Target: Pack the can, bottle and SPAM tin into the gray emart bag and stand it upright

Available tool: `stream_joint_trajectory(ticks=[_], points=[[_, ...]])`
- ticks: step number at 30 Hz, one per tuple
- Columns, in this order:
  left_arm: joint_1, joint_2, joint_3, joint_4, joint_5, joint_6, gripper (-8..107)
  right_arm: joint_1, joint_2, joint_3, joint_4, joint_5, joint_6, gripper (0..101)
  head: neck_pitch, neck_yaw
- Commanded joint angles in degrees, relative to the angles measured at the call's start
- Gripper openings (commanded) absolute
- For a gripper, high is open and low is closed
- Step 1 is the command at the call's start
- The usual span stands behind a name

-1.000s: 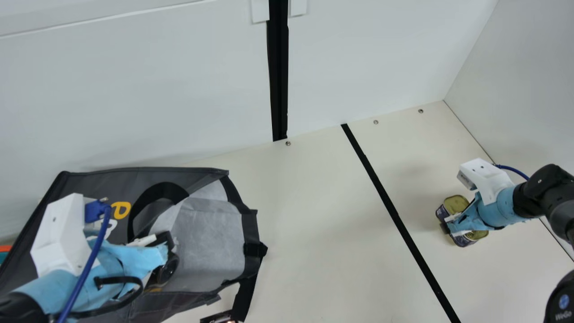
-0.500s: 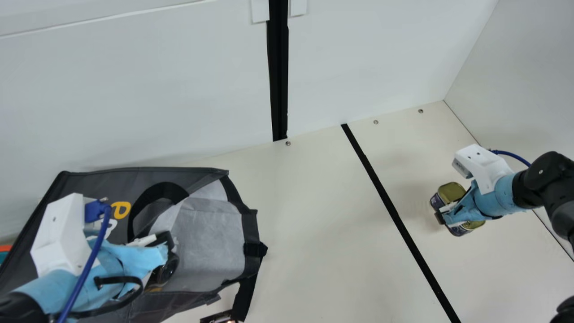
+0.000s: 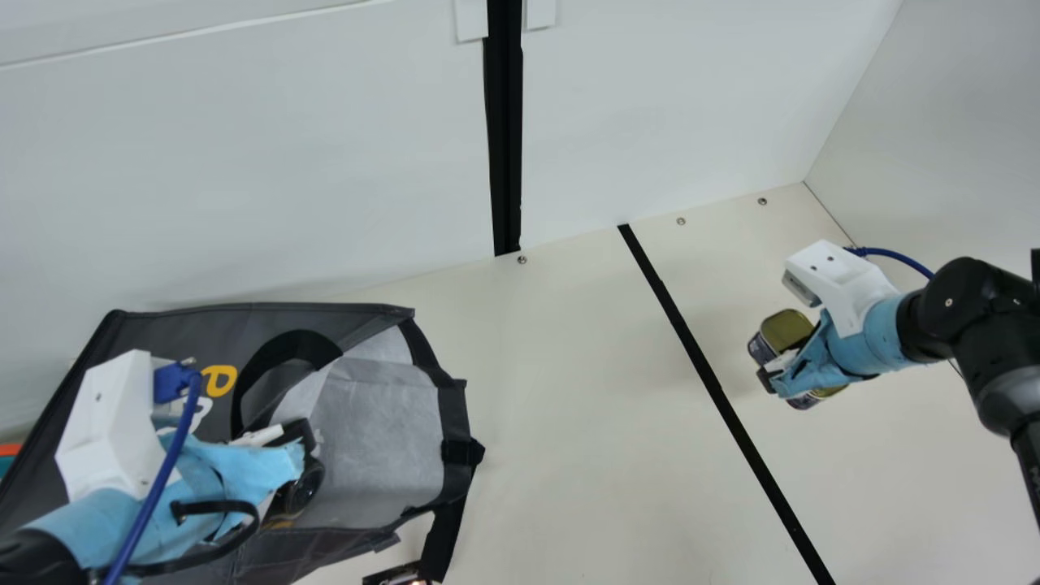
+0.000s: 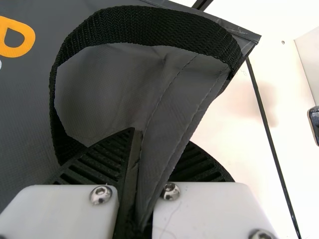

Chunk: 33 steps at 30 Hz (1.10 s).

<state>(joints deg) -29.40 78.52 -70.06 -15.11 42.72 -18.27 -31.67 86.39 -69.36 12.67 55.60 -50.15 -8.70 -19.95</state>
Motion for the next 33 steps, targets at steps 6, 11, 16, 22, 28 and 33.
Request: stream_joint_trajectory(ticks=[6, 11, 16, 22, 28, 33], points=[[0.0, 0.0, 0.0, 0.0, 0.0, 0.0, -8, 2.9, -0.5, -1.1, 0.9, 2.0, -2.3, 0, -1.3, 0.0], [0.0, 0.0, 0.0, 0.0, 0.0, 0.0, -8, 4.1, -0.6, -2.3, 2.4, 3.9, -5.3, 0, -1.3, 0.0], [0.0, 0.0, 0.0, 0.0, 0.0, 0.0, -8, 4.9, -0.7, -3.4, 4.0, 5.9, -8.5, 0, -1.3, 0.0], [0.0, 0.0, 0.0, 0.0, 0.0, 0.0, -8, 6.0, -1.4, -4.3, 5.7, 8.4, -11.9, 0, -1.3, 0.0], [0.0, 0.0, 0.0, 0.0, 0.0, 0.0, -8, 7.8, -2.2, -4.6, 7.0, 10.4, -14.2, 0, -1.3, 0.0], [0.0, 0.0, 0.0, 0.0, 0.0, 0.0, -8, 10.0, -3.1, -4.4, 7.7, 11.8, -15.4, 0, -1.3, 0.0]])
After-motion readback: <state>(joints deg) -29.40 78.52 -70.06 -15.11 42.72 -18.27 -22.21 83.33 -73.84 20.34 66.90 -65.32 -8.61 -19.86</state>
